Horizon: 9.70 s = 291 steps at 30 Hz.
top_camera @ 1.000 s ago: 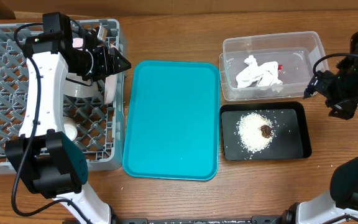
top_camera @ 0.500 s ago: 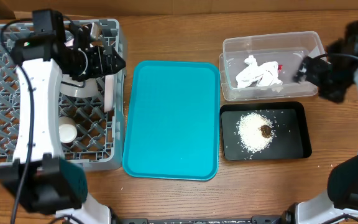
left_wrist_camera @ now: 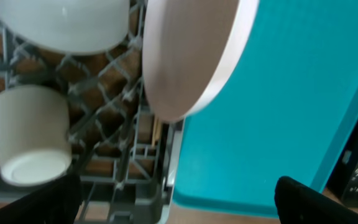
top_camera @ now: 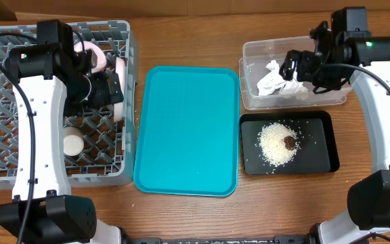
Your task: Sort waste into correct bins and load items into the dishwasher
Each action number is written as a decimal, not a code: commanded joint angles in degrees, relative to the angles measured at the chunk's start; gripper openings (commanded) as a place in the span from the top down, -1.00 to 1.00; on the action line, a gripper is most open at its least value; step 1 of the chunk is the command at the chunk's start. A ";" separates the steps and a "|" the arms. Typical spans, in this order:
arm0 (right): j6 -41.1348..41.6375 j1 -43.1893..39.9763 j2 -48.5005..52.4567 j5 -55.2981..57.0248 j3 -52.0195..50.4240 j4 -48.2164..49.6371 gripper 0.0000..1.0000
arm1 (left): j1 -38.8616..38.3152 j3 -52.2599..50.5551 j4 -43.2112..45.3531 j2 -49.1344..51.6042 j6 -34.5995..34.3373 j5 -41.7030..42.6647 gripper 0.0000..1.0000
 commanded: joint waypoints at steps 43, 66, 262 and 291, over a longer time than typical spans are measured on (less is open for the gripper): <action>-0.85 -4.68 -53.77 8.55 -43.58 13.29 -1.00 | -0.15 -47.52 19.10 -62.79 7.41 -0.81 -0.99; -0.85 -4.66 -53.35 8.55 -43.63 13.29 -1.00 | -0.15 -47.52 19.10 -62.79 7.41 -0.81 -0.99; -7.93 0.39 -100.91 5.86 -97.74 65.79 -1.00 | -1.03 -102.44 80.87 -96.96 4.63 -8.13 -1.00; -7.93 0.39 -100.91 5.84 -97.74 65.79 -1.00 | -1.03 -102.44 80.87 -96.96 4.63 -8.13 -1.00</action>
